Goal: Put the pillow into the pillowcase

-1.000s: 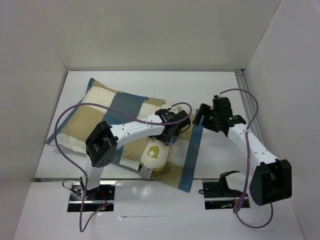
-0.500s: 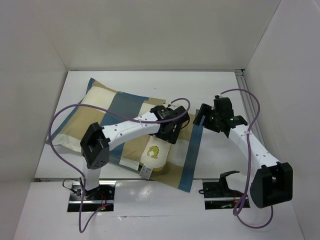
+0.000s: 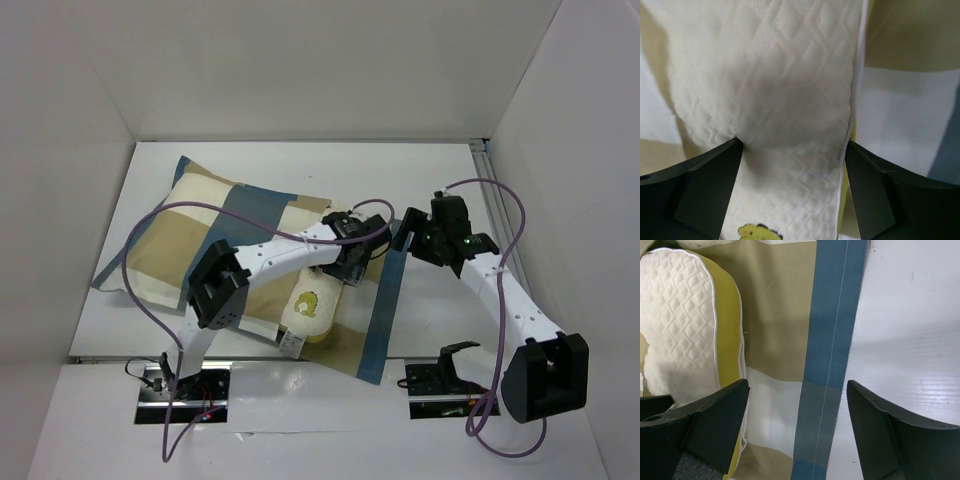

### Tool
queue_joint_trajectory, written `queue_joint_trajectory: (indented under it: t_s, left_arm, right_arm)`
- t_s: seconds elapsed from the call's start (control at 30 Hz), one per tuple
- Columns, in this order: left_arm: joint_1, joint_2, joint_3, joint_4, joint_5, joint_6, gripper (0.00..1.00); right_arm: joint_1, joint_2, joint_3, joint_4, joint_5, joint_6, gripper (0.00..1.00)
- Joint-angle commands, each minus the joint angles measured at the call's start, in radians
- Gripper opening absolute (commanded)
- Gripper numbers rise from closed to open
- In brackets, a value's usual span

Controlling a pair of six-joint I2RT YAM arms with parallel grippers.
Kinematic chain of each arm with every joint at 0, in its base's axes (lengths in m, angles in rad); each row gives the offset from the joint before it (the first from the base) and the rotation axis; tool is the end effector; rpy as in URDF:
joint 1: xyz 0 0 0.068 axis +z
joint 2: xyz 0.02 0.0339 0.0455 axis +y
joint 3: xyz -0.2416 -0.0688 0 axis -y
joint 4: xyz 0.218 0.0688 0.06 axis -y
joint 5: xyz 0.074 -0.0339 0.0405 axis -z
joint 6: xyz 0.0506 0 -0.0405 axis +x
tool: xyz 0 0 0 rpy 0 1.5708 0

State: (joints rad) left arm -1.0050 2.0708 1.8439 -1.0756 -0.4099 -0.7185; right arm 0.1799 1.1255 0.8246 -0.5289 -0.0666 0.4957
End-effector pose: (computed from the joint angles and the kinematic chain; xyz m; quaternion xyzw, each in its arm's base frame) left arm 0.2281 -0.3215 0.2188 0.1116 0.9642 0.0319 0.2383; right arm 0.2217 0.0437 0.2324 0.1346 0.9219 0.1492 0.3311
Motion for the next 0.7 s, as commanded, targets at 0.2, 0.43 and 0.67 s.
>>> queue_joint_trajectory:
  t_s: [0.2, 0.43, 0.67]
  left_arm:
    - [0.026, 0.147, 0.047, -0.072, -0.083, -0.05, 0.09]
    - [0.237, -0.188, 0.057, -0.009, 0.196, 0.078, 0.0]
    - [0.408, -0.359, 0.002, 0.109, 0.512, 0.142, 0.0]
  right_arm:
    - [-0.017, -0.026, 0.011, -0.023, 0.005, -0.025, 0.86]
    - [-0.017, -0.072, 0.012, 0.095, -0.166, -0.039, 0.79]
    - [0.148, -0.027, -0.022, 0.397, -0.26, 0.119, 0.72]
